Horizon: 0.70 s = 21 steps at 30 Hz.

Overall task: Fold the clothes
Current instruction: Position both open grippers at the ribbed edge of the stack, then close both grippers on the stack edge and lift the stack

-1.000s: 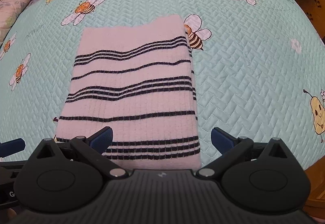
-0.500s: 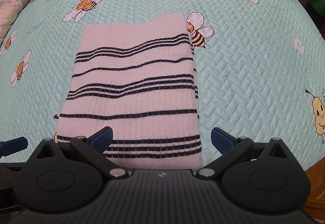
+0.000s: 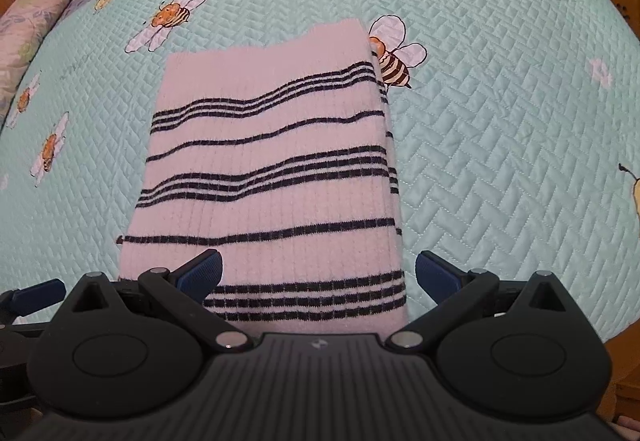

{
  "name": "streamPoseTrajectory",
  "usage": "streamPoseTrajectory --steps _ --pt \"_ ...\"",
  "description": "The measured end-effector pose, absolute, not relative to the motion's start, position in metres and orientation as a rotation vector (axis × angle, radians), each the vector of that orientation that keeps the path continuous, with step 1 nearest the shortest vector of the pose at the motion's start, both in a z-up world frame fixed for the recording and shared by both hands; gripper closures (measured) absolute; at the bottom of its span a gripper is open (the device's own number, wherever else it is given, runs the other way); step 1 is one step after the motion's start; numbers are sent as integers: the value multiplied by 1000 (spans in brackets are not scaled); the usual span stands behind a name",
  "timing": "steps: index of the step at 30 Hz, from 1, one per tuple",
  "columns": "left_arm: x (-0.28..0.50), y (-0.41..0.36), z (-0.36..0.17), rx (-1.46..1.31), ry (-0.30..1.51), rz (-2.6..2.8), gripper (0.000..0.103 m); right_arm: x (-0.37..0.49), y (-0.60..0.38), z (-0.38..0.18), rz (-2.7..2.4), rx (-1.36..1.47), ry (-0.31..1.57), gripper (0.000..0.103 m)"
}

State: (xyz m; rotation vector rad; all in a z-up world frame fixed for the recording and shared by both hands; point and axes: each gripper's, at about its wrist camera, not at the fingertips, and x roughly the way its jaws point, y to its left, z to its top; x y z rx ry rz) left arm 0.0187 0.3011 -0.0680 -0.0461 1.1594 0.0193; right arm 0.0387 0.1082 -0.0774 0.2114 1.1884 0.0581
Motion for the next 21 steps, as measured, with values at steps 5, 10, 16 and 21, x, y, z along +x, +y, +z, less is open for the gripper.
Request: streamPoseTrajectory --steps 5,10,16,21 --pt "23 311 -64 -92 1122 26 3 41 92 -71 97 302 1136 1" --pt "25 315 -58 -120 1062 -16 3 40 78 -67 193 430 1078 1" --pt "25 316 -54 -100 1019 -9 4 35 68 -62 310 522 980 1" --pt "25 330 -54 -177 1001 -26 11 29 51 -68 463 694 879 1"
